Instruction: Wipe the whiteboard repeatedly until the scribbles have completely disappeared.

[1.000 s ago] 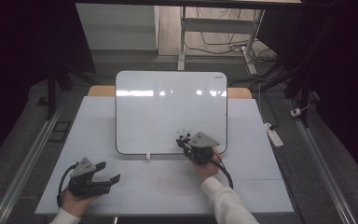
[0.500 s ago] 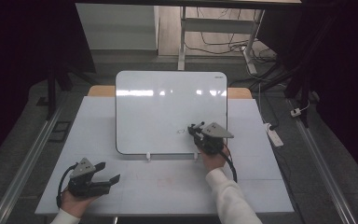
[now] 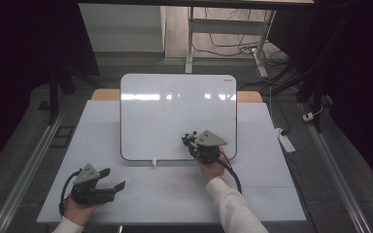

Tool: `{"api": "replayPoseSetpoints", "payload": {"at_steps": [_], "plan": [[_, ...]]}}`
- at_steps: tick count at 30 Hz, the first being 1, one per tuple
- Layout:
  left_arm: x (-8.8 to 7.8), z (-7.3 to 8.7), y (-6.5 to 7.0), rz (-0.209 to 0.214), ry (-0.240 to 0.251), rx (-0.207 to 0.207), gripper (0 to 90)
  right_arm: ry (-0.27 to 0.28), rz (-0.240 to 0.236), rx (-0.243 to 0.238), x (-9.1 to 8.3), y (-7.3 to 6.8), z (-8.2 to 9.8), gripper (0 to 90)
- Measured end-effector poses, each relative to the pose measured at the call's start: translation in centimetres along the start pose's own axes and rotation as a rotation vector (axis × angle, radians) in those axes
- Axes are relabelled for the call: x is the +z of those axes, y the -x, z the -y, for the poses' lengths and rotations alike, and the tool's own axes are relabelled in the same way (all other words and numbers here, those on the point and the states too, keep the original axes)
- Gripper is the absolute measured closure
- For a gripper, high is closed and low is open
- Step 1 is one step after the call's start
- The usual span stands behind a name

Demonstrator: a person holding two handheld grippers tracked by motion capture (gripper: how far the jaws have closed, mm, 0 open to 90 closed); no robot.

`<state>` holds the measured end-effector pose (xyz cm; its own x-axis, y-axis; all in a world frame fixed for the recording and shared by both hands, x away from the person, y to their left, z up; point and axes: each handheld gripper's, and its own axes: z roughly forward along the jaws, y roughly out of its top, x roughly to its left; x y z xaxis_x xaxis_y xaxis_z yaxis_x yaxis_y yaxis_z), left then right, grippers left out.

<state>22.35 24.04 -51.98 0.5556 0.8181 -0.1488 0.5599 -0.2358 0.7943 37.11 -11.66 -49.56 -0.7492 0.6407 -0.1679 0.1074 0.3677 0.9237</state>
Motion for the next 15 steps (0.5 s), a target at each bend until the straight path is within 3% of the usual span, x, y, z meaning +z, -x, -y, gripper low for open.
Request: {"api": "replayPoseSetpoints", "payload": {"at_steps": [1,3,4,6,8,9,10,13,15], "plan": [[-0.1,0.0,0.0,-0.001,0.000,0.001,21.9,0.007,-0.003,0.018,0.0,0.3,-0.1,77.1],[-0.2,0.1,0.1,-0.002,0.005,0.002,22.0,0.049,0.042,0.104,-0.2,1.5,-0.3,77.1],[-0.3,0.1,0.1,-0.004,0.007,0.000,22.0,0.059,0.050,0.122,-0.2,1.8,-0.4,77.1],[-0.2,0.0,0.0,-0.003,0.007,-0.003,22.0,0.045,0.034,0.101,0.1,1.2,-0.5,77.1],[-0.1,0.0,-0.1,-0.001,0.003,-0.003,22.0,0.013,-0.023,0.041,0.5,-0.1,-0.2,77.1],[-0.1,0.0,-0.1,-0.002,0.002,-0.003,22.0,0.004,-0.021,0.006,0.6,-0.4,-0.2,77.1],[-0.1,0.1,0.0,-0.001,0.002,-0.001,22.0,0.005,-0.021,0.017,0.5,-0.1,-0.3,77.1],[-0.2,0.1,0.0,-0.002,0.007,-0.002,22.0,0.059,0.060,0.138,-0.3,1.9,-0.5,77.1],[-0.2,0.0,0.0,-0.003,0.005,-0.003,22.0,0.044,0.053,0.114,0.0,1.3,-0.5,77.1]]}}
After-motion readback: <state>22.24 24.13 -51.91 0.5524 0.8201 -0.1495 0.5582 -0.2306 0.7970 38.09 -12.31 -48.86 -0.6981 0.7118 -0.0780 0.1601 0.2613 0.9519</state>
